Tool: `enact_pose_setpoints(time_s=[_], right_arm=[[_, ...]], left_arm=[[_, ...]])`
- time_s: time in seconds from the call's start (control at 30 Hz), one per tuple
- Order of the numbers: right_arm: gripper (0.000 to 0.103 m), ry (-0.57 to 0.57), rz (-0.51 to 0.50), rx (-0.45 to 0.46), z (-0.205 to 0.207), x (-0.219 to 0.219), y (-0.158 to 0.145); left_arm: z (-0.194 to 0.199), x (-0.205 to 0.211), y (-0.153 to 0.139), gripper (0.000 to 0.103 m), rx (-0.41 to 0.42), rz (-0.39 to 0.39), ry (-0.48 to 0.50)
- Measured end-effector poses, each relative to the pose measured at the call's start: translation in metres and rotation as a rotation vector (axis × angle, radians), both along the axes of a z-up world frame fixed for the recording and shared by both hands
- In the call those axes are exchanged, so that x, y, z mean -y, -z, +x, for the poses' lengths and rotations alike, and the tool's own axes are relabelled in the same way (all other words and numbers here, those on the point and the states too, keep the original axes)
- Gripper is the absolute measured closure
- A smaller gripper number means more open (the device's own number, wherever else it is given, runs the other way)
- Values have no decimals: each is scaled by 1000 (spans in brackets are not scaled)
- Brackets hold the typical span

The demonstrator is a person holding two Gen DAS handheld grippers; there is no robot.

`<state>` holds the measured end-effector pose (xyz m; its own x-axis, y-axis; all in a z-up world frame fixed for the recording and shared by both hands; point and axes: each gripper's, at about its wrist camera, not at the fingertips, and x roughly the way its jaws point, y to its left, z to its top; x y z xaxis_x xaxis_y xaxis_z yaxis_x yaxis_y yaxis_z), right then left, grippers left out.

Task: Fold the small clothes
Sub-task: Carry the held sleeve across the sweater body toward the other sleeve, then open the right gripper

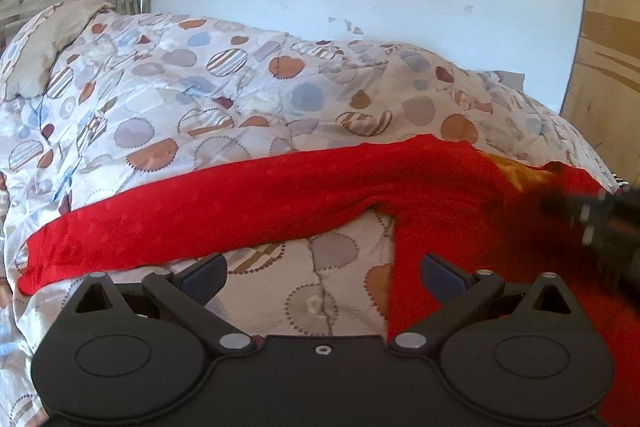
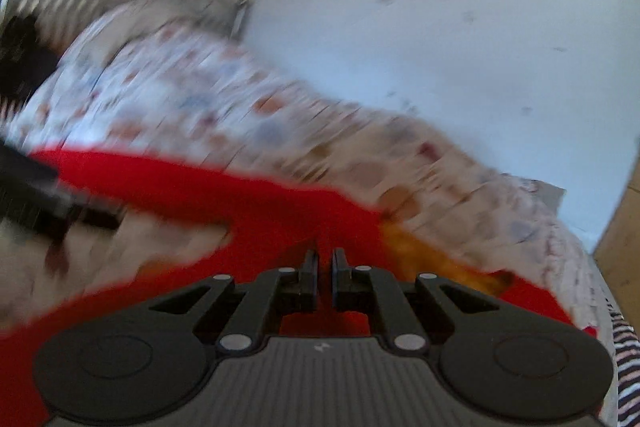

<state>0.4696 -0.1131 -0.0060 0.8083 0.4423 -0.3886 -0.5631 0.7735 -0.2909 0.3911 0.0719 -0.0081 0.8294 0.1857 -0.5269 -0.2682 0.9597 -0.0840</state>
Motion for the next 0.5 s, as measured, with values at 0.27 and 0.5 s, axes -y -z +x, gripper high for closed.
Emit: enact_pose_setpoints(time_s=[0.27,0.5], right_arm=[[21,7,31,28,-51,54,-6],[6,274,47,40,-51,139,0]], left_arm=[[10,3,6,1,10,-25,16],[40,35,9,1,47,-38,114]])
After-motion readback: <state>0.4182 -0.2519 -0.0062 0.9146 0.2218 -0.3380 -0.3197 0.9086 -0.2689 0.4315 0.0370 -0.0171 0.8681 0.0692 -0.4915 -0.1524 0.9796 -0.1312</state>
